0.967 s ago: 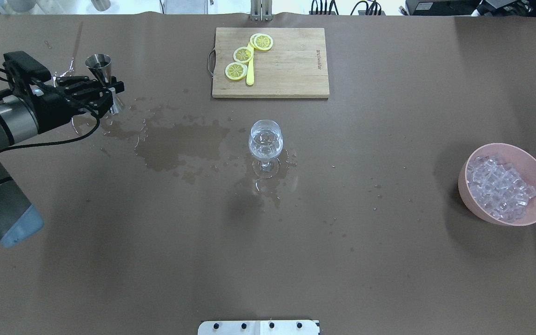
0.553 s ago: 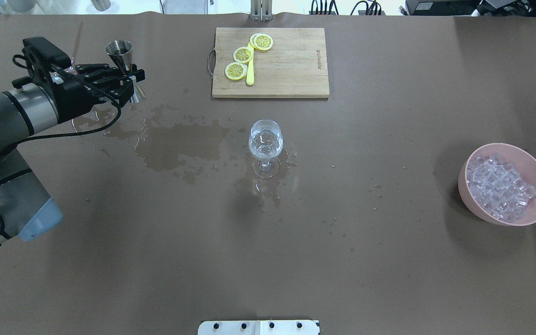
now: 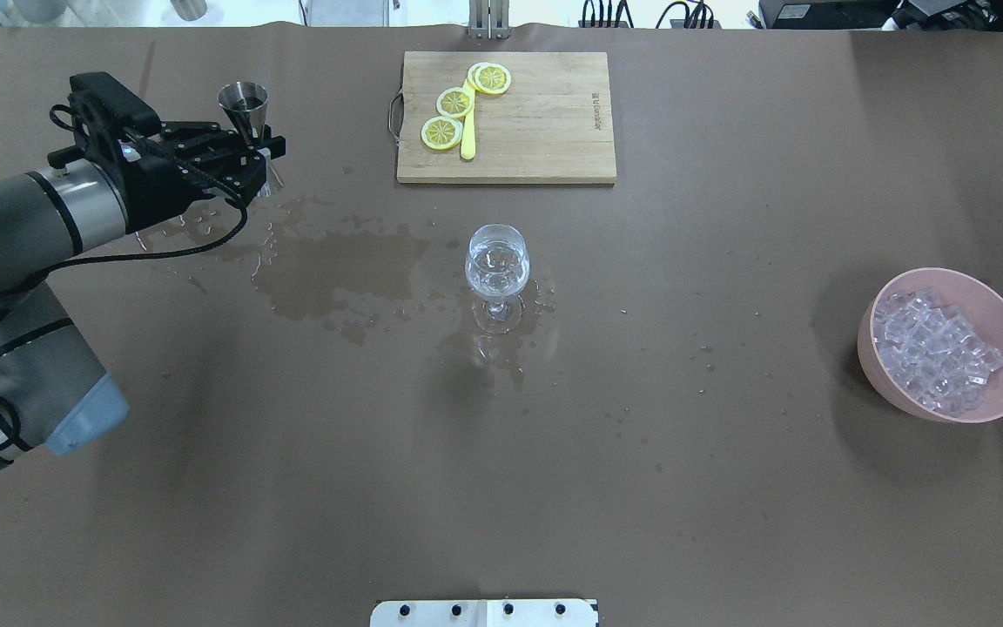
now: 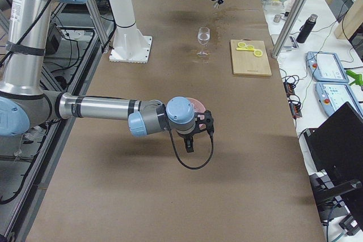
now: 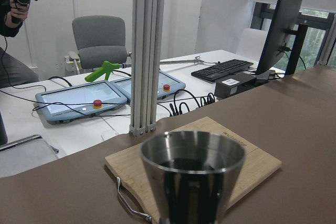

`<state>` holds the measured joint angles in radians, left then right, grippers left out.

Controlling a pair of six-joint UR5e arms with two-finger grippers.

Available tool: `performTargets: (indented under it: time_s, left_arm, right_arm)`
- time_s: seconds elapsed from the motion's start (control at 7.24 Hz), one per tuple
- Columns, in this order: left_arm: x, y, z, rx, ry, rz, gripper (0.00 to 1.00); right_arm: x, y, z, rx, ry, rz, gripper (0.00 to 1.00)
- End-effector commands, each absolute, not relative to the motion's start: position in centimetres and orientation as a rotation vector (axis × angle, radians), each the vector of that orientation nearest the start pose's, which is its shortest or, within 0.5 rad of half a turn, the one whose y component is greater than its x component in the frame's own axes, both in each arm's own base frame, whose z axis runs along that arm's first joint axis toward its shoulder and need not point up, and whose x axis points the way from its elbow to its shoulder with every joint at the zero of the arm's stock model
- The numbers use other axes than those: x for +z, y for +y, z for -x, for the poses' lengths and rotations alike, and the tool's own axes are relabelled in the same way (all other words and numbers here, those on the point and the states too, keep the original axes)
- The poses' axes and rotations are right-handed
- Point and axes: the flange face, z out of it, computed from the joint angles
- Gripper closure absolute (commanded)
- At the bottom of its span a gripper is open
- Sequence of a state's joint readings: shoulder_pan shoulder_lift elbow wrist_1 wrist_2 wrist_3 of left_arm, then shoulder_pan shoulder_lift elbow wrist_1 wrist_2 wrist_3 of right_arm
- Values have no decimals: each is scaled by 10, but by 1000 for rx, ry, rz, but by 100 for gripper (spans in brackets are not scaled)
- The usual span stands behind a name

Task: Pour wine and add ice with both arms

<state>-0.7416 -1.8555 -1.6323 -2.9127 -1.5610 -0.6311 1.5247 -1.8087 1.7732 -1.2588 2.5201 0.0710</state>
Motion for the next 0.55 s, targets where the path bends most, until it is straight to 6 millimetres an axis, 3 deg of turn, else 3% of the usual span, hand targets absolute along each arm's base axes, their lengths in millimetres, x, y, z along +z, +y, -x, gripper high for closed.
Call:
performTargets:
  time_s: [0.0,0.14,0.41]
  left_arm:
    - [310,-477,-365,58,1057,-1332,100]
    - [285,-448,-415,105,1017,-1386,100]
    - [249,-436,-445,115,938,-1386,100]
  right_arm:
    - [617,-407,-34,-109,-955,-203,0]
    - [618,-408,-34,-107,-953,-201,0]
    - [621,-409,-34,-103,-954,-194,0]
